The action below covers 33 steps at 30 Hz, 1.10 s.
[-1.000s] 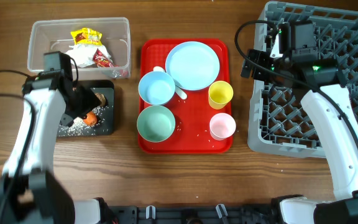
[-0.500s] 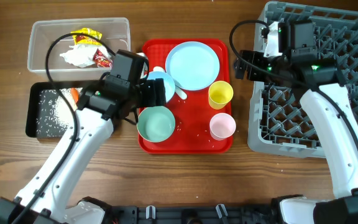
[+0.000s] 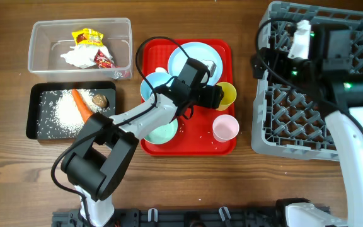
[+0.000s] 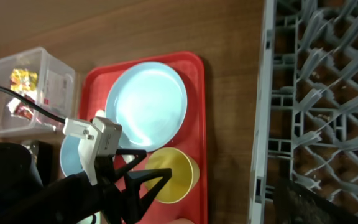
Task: Sort waste into correct bins and load items into the dishwasher rack
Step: 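Grasp the yellow cup with the left gripper and lift it, then hand the yellow cup from the left gripper to the right gripper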
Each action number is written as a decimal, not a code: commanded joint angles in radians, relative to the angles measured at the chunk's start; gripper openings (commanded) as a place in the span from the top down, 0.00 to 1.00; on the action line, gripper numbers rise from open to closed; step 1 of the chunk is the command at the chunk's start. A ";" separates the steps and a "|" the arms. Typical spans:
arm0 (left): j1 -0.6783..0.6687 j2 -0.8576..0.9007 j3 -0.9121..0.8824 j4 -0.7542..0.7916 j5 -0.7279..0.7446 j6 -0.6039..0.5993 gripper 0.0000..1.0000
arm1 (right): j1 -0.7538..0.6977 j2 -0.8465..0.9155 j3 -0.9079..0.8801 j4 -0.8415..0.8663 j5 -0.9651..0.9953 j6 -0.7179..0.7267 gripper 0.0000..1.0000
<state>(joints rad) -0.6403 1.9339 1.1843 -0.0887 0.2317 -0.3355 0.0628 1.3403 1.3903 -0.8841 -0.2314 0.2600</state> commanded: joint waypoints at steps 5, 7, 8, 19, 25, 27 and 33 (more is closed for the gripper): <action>-0.003 0.000 0.005 0.024 0.011 0.013 0.96 | -0.004 -0.004 0.008 -0.024 0.032 -0.011 0.00; -0.003 -0.016 0.005 0.029 0.016 -0.016 0.96 | -0.004 -0.004 0.008 -0.045 0.046 -0.017 0.00; -0.002 -0.037 0.006 0.029 0.037 -0.016 0.96 | -0.004 -0.004 0.008 -0.052 0.048 -0.017 0.00; 0.468 -0.364 0.005 -0.204 0.814 0.045 0.96 | -0.005 0.011 0.008 0.116 -0.504 -0.250 0.00; 0.591 -0.351 0.005 -0.200 1.247 0.179 0.96 | -0.005 0.129 0.008 0.185 -1.100 -0.483 0.00; 0.591 -0.351 0.005 -0.175 1.273 0.179 0.96 | -0.004 0.177 0.008 0.180 -1.186 -0.522 0.00; 0.519 -0.349 0.005 -0.170 1.167 0.179 0.96 | 0.102 0.272 0.008 0.206 -1.191 -0.549 0.00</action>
<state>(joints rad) -0.0750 1.5745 1.1870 -0.2619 1.4506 -0.1814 0.1074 1.5837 1.3903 -0.6949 -1.3670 -0.2417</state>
